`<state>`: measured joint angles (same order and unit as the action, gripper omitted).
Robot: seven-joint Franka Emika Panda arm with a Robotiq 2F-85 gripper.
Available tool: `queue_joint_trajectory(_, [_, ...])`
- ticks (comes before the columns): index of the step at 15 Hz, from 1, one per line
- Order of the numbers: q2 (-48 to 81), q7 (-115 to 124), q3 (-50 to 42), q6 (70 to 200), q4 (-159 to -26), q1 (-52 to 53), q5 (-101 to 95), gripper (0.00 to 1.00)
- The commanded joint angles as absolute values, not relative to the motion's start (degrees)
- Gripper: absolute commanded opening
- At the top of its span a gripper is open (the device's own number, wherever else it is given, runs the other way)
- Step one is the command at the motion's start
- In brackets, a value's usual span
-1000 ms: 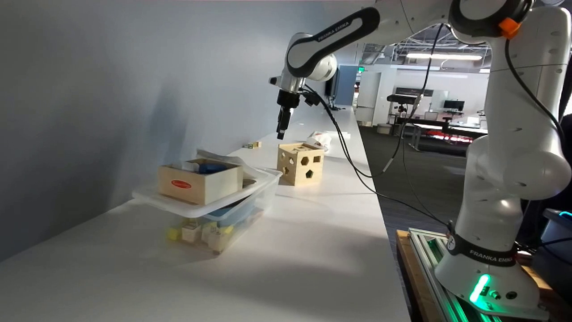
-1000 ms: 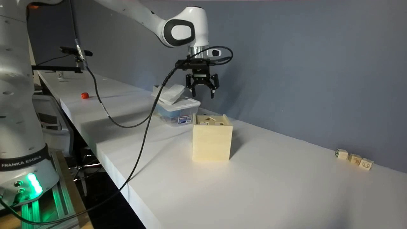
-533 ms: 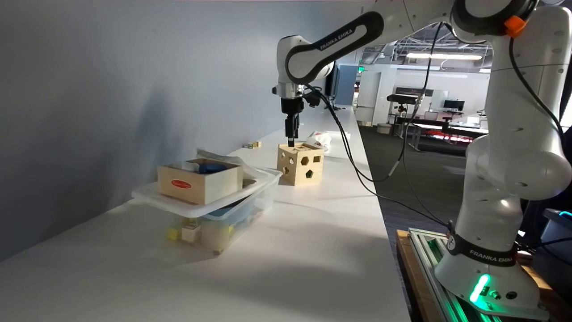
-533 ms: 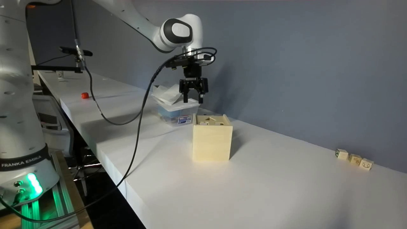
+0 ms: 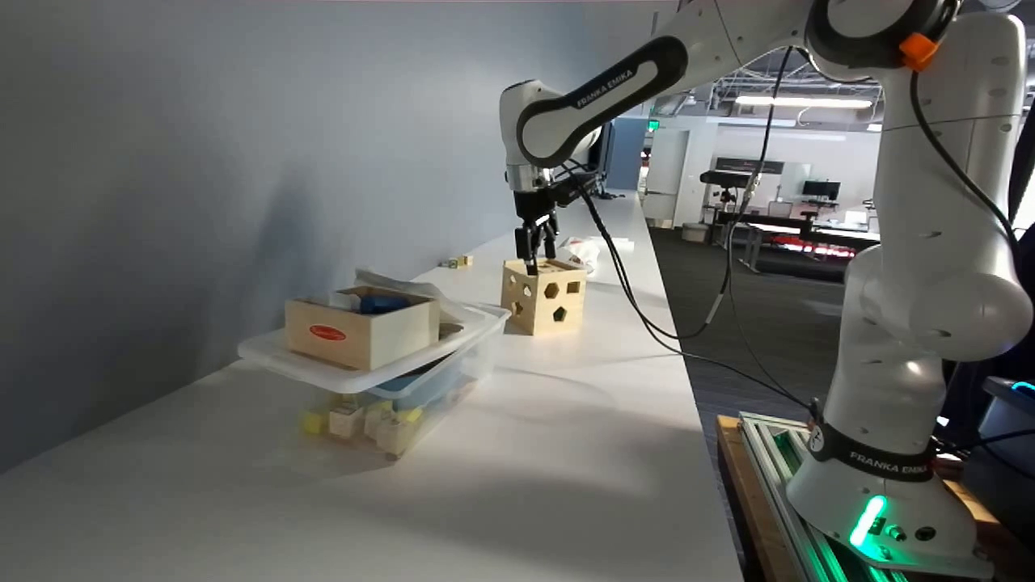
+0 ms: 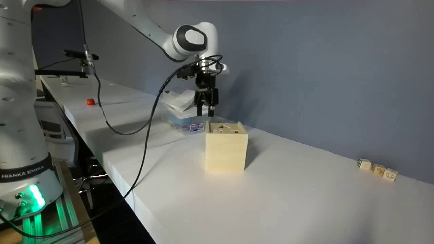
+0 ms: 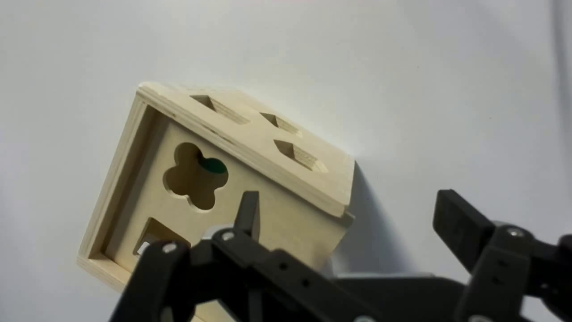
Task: Move the toy box forward, then turn it upside down
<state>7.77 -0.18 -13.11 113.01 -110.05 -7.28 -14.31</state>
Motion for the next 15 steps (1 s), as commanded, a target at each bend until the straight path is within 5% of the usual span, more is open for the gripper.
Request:
queue_joint_trajectory(1, [7.8, -0.1, -12.0, 112.9, -109.9, -8.3, -14.4, 1.0])
queue_joint_trajectory(15, [20.6, 23.0, -11.1, 99.4, -96.8, -2.5, -40.6, 1.0])
